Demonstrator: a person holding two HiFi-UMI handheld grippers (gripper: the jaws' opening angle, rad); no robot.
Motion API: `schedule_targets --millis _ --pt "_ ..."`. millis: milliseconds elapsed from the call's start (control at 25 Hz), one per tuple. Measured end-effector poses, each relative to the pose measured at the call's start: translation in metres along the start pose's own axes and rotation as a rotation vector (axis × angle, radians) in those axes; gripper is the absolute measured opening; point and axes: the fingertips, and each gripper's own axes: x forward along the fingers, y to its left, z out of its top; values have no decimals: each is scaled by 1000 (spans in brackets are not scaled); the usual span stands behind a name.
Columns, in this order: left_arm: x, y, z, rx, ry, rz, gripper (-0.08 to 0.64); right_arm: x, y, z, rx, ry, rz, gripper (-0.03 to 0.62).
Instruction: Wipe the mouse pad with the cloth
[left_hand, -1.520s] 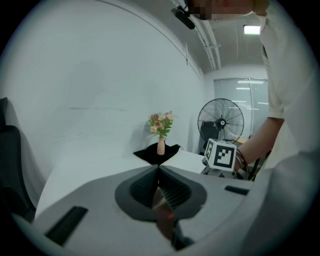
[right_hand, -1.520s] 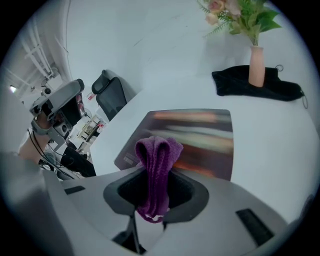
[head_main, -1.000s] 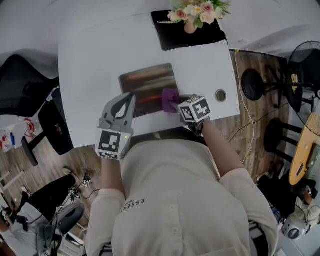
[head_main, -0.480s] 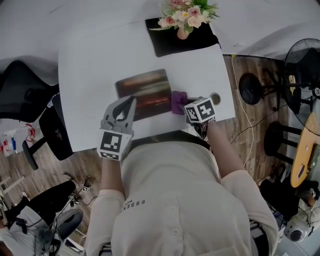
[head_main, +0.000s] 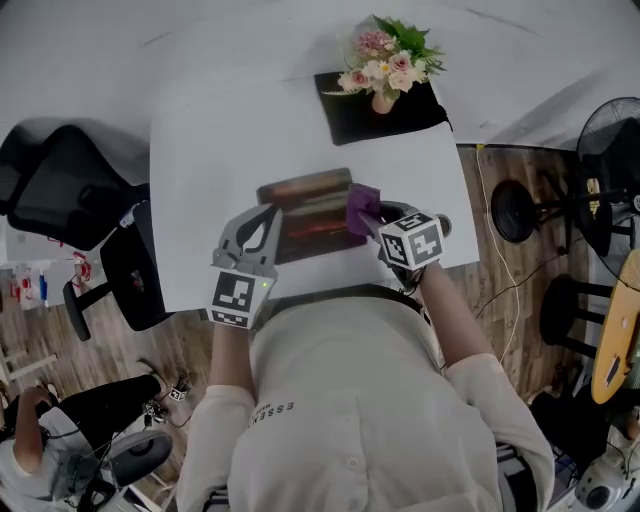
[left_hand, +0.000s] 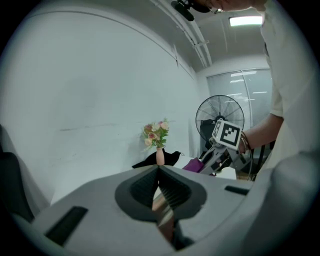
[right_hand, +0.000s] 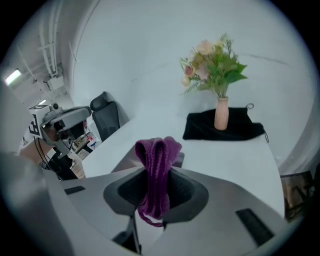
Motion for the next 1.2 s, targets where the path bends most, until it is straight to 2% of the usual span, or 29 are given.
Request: schedule_targets --millis 200,480,600,880,1200 --pt "-15 19 28 44 -43 48 2 -20 27 61 -43 -224 23 106" --pt "-36 42 57 26 -85 79 2 -62 72 129 -107 -500 81 104" --pt "-45 50 59 21 -89 91 2 -73 91 146 -158 -587 76 103" --pt "-63 69 55 -26 -86 140 2 -83 117 167 -254 -697 27 98" --pt "-67 79 67 -28 -118 152 2 -76 124 165 -295 -669 1 95"
